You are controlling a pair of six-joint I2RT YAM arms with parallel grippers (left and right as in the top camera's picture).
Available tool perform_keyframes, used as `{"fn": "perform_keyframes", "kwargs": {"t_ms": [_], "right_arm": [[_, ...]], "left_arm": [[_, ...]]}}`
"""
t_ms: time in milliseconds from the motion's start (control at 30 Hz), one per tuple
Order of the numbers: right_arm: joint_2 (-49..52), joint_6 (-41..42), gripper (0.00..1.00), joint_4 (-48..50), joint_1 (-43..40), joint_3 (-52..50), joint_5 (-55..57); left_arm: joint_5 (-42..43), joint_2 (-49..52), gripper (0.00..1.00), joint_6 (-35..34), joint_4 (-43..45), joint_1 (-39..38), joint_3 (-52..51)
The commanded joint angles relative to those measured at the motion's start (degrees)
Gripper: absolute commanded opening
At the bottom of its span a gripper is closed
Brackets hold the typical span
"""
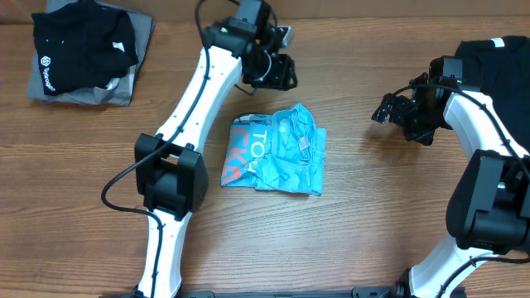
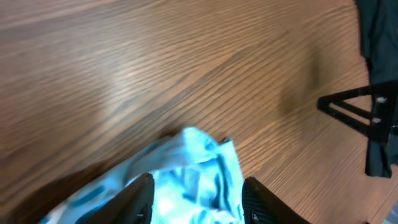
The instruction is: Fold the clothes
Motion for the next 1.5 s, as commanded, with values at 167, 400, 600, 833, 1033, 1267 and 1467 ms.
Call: {"fn": "perform_keyframes", "kwargs": {"t_ms": [167,400,600,833,1033,1267,1467], "right_arm": [[-0.7,0.3,1.00,0.7,0.0,-0.3,0.5],[-0.7,0.3,1.00,0.6,0.0,-0.3,0.5],[-0.7,0.3,1.00,0.4,0.0,-0.3,0.5],[-0.7,0.3,1.00,-0.3,0.0,-0.3,0.5],[-0.7,0.3,1.00,-0.3,0.0,-0.3,0.5],[-0.7,0.3,1.00,-0.3,0.0,-0.3,0.5],[-0.7,0.2,1.00,-0.5,0.0,-0.3,0.5]], "left_arm": [[1.2,0.7,0.44,-2.3,-3.1,-3.4,-7.1],[-3.0,0.7,0.49,-4.4,-1.6,-5.6,-11.2],[-7.0,0.7,0.53,-4.8,4.8,-5.7,-13.9],[-8.0,0.7,0.52,-5.0,8.8,-5.9,-17.6],[-6.3,0.8,0.47,-5.0,12.1,-6.4,-17.8],[-5.4,2.8,0.29,-4.6,14.2,-7.7,-17.8],[-0.8,4.4,0.04,-4.4,15.9,-8.3,-17.8]]}}
